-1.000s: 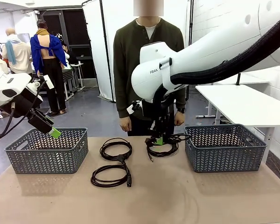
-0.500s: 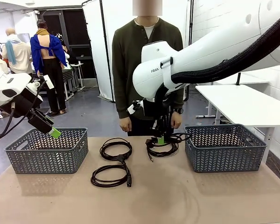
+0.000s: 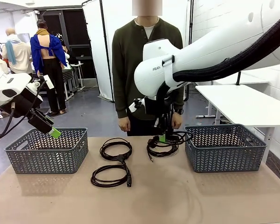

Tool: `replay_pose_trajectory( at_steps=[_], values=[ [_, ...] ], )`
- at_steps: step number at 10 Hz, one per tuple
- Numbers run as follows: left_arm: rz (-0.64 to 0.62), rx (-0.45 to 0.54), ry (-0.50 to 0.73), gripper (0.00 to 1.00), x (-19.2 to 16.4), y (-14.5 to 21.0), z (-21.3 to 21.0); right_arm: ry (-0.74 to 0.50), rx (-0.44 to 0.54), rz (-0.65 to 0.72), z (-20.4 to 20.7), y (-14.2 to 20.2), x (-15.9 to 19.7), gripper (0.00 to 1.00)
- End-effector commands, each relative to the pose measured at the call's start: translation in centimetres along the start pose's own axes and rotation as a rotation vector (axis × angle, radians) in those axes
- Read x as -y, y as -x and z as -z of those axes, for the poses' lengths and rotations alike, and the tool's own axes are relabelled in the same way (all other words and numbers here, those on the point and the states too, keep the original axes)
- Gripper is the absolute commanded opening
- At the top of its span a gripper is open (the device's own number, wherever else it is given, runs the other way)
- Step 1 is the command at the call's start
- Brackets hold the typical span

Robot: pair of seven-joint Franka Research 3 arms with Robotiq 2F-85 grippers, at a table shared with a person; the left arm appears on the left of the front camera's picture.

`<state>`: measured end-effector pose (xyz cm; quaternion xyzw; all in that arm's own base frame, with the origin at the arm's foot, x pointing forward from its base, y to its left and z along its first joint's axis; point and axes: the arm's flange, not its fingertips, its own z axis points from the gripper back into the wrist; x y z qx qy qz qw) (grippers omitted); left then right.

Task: Organize the cables according to human instructions.
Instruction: Pick up a bundle of cables and place it in the basket indicated by the human.

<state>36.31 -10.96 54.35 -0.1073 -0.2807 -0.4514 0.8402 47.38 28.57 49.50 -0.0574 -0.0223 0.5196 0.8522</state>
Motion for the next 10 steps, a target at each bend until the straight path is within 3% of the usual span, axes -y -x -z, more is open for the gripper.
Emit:
replay_pose_trajectory(
  at_steps=[1,6,10],
  values=[
    [0.000,0.004,0.006,1.00,-0.2,0.1,-0.1,0.048,-0.004,-0.063,-2.5,2.5,2.3,0.00],
    [0.000,0.004,0.006,1.00,-0.2,0.1,-0.1,0.153,-0.037,-0.198,-6.3,8.2,7.7,0.00],
    [0.000,0.004,0.006,1.00,-0.2,0.1,-0.1,0.103,0.000,-0.243,-5.4,13.7,12.9,0.00]
  ],
)
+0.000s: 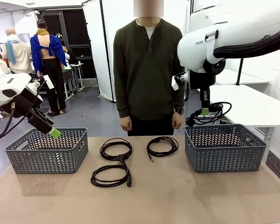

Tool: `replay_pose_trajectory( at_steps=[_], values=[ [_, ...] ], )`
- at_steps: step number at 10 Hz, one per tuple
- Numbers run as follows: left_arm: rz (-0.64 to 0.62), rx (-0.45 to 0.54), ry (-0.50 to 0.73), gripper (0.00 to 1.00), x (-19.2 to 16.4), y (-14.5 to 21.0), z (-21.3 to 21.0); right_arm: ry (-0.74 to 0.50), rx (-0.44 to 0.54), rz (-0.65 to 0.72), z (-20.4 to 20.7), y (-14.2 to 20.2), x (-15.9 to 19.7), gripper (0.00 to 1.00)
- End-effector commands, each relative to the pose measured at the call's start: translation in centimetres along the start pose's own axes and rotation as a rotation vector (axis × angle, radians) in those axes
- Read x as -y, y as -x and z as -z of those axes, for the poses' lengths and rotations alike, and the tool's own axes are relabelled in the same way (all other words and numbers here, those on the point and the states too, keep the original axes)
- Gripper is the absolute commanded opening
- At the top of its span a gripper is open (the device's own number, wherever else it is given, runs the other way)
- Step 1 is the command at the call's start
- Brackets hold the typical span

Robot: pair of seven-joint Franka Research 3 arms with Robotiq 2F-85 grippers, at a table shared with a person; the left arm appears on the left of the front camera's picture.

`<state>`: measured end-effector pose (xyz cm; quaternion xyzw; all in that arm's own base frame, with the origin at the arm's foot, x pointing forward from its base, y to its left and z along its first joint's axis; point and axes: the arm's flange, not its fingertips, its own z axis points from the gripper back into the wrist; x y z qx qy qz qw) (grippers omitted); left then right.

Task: Organize the cables according to human instructions.
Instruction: Pick up a bundle of cables and place it in the basket indicated by the human.

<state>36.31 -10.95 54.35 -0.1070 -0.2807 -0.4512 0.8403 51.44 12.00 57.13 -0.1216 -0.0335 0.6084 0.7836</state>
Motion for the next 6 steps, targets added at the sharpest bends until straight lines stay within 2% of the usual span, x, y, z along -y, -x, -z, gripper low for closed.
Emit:
replay_pose_trajectory(
  at_steps=[1,4,6],
  values=[
    [0.000,0.004,0.006,1.00,-0.2,0.1,0.0,-0.030,0.052,-0.017,1.7,2.0,1.5,0.00],
    [0.000,0.004,0.006,1.00,-0.2,0.1,0.0,-0.092,0.087,-0.012,4.5,4.1,2.9,0.00],
    [0.000,0.004,0.006,1.00,-0.2,0.1,0.0,-0.091,0.116,-0.003,6.5,4.7,3.4,0.00]
  ],
)
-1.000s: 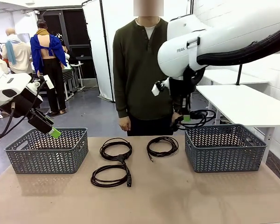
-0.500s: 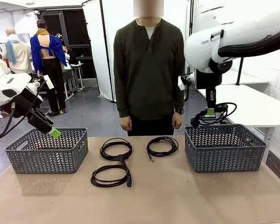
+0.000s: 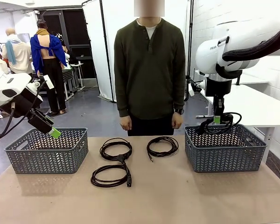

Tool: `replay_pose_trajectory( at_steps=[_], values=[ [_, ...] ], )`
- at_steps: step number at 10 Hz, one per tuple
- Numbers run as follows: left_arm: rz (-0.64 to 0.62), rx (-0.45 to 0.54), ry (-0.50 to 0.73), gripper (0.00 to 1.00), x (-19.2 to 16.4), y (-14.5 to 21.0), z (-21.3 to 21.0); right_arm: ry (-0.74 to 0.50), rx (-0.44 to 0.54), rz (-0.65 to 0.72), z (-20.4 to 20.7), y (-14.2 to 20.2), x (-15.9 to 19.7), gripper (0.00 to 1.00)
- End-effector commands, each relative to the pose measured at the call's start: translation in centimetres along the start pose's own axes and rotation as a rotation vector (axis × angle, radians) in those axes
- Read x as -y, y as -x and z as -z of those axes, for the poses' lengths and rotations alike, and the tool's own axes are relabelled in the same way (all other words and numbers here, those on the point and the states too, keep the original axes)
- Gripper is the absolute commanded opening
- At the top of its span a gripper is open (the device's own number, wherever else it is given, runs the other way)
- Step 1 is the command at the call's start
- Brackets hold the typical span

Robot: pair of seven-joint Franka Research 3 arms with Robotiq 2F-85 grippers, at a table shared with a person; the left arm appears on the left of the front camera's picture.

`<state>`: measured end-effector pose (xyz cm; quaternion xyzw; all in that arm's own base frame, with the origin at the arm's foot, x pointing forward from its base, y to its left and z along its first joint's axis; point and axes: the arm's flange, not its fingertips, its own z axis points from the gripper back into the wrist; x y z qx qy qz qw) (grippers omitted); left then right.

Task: Organize the cables according to human instructions.
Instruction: Pick up a bundle of cables and place it in the basket indicated by the human.

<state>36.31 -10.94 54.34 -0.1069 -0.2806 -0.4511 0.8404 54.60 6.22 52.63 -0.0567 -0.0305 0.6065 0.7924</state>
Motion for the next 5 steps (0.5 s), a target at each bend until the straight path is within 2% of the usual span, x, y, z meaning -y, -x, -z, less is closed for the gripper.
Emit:
replay_pose_trajectory(
  at_steps=[1,5],
  values=[
    [0.000,0.004,0.006,1.00,-0.2,0.1,-0.1,0.017,0.042,-0.015,1.4,0.6,0.8,0.00],
    [0.000,0.004,0.006,1.00,-0.2,0.1,-0.1,-0.011,0.029,0.020,3.7,1.3,2.2,0.00]
  ],
)
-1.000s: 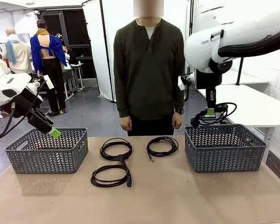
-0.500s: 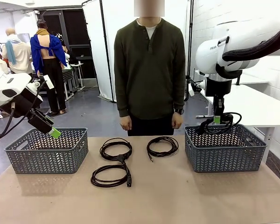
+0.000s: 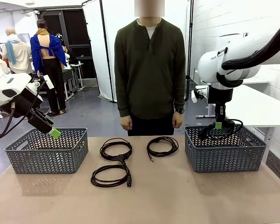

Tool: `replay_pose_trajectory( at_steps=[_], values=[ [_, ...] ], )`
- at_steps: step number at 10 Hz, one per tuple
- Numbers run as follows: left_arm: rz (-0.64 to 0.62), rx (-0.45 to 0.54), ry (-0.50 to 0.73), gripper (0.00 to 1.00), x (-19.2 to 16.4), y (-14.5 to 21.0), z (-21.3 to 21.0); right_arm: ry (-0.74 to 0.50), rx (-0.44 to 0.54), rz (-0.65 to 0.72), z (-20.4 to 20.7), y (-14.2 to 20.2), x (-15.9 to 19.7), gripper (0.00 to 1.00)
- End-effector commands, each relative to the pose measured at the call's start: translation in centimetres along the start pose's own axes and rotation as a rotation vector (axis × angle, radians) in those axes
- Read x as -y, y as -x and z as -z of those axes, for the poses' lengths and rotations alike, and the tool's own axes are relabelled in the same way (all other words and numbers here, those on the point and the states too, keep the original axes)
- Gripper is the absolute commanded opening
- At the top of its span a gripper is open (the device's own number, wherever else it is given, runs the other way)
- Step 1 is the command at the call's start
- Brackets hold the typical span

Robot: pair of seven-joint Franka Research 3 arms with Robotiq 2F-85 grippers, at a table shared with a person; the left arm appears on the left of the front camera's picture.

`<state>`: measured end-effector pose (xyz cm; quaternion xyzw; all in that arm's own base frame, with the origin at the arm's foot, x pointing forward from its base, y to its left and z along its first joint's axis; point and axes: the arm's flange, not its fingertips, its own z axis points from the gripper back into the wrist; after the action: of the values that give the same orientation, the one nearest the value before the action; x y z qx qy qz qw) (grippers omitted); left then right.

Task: Organize the cables according to human instructions.
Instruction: Pick up a bundle of cables and place it in the basket indicated by the human.

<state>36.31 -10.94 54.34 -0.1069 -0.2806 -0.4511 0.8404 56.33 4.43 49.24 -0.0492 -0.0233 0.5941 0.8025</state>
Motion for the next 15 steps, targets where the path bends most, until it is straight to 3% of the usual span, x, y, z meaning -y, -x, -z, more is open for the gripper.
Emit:
replay_pose_trajectory(
  at_steps=[1,6,11,15],
  values=[
    [0.000,0.005,0.006,1.00,-0.2,0.1,-0.1,-0.003,0.028,-0.017,0.6,0.2,0.8,0.00],
    [0.000,0.005,0.006,1.00,-0.2,0.1,-0.1,0.006,-0.004,0.026,2.4,0.1,2.1,0.00],
    [0.000,0.005,0.006,1.00,-0.2,0.1,-0.1,-0.019,0.008,0.109,2.0,-0.4,3.2,0.97],
    [0.000,0.005,0.006,1.00,-0.2,0.1,-0.1,-0.045,-0.011,0.172,0.0,-1.0,3.8,1.00]
  ],
)
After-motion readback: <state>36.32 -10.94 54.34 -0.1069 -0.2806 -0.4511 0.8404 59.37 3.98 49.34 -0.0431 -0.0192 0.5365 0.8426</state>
